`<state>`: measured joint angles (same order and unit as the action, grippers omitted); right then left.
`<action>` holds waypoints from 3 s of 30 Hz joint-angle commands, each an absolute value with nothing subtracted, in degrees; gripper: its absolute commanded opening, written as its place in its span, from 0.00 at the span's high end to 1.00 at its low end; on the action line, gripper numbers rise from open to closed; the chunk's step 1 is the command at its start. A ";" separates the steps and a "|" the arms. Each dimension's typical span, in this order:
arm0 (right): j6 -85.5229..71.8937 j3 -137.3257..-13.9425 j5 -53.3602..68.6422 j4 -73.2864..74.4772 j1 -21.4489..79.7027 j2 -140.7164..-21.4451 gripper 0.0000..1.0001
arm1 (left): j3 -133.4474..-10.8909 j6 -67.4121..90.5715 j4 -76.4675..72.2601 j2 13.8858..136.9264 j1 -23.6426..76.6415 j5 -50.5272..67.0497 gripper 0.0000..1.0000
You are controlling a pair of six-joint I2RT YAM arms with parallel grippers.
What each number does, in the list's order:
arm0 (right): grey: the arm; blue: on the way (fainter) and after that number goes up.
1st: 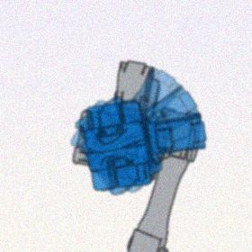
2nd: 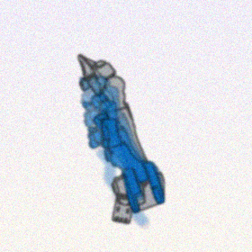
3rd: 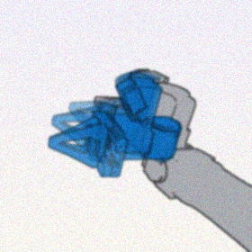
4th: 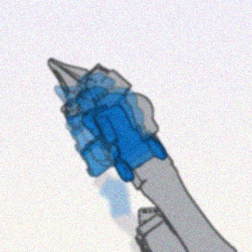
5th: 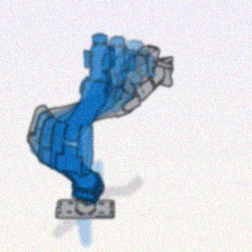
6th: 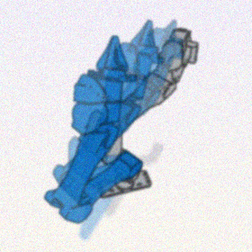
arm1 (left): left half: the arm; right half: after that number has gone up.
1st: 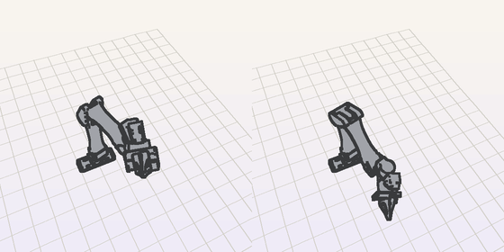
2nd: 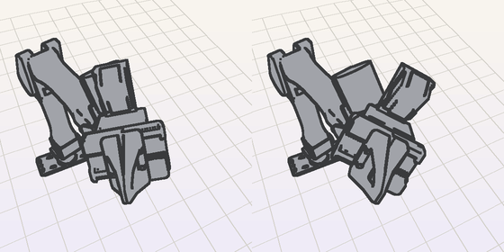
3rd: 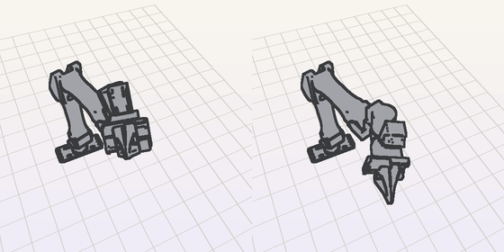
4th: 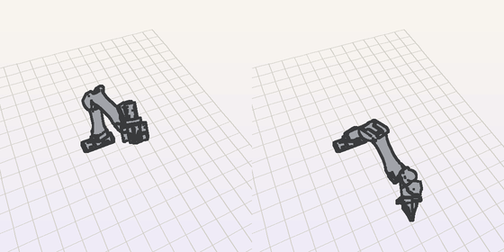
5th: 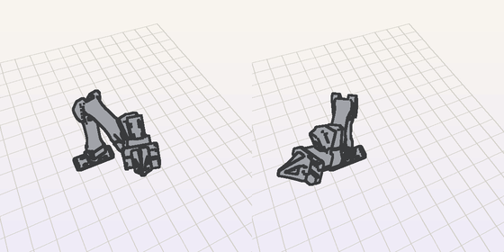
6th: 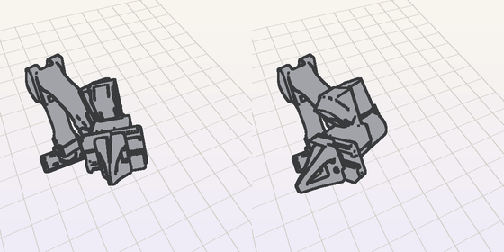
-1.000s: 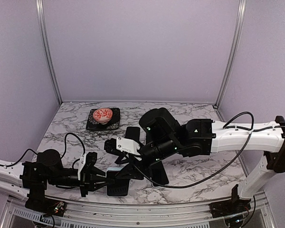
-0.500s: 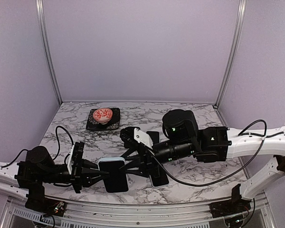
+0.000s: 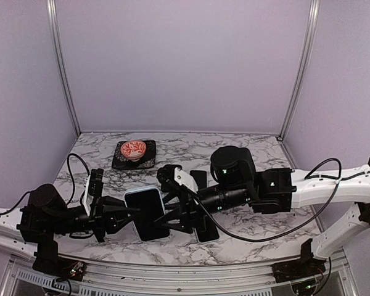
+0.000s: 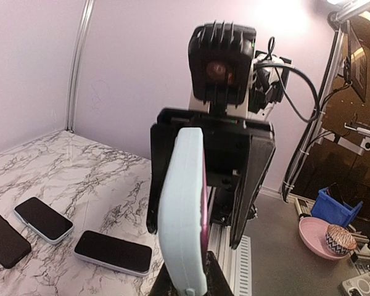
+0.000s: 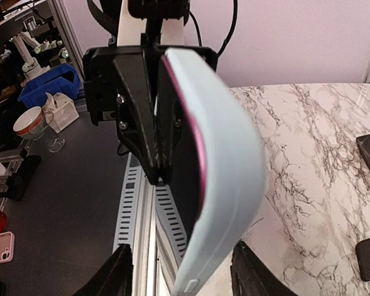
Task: Put the phone into the phone case
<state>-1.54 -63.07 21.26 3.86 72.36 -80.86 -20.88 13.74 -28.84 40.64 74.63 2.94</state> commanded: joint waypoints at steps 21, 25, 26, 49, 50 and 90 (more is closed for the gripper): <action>-5.03 -63.52 22.86 -4.87 72.36 -73.04 1.00 | -24.30 15.01 -34.54 47.95 75.50 6.84 0.63; -4.75 -63.76 22.26 -4.35 72.33 -72.64 1.00 | -24.80 13.91 -34.63 48.47 75.74 6.82 1.00; -4.82 -63.68 21.96 -4.33 72.33 -72.46 1.00 | -24.72 13.69 -34.67 47.94 75.84 6.82 1.00; -37.28 -67.10 21.17 14.70 58.45 -93.05 1.00 | -27.68 36.35 7.15 39.42 75.75 -50.13 0.05; -38.54 -66.81 22.93 12.54 58.44 -94.03 1.00 | -27.70 36.94 7.16 40.11 75.71 -49.50 0.03; -47.20 -61.43 22.76 9.13 58.85 -107.66 0.61 | -33.84 30.26 9.99 65.27 49.11 -25.72 0.01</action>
<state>-47.79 -61.14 26.33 4.60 57.21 -109.82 -34.00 32.10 8.97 64.79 50.83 -26.17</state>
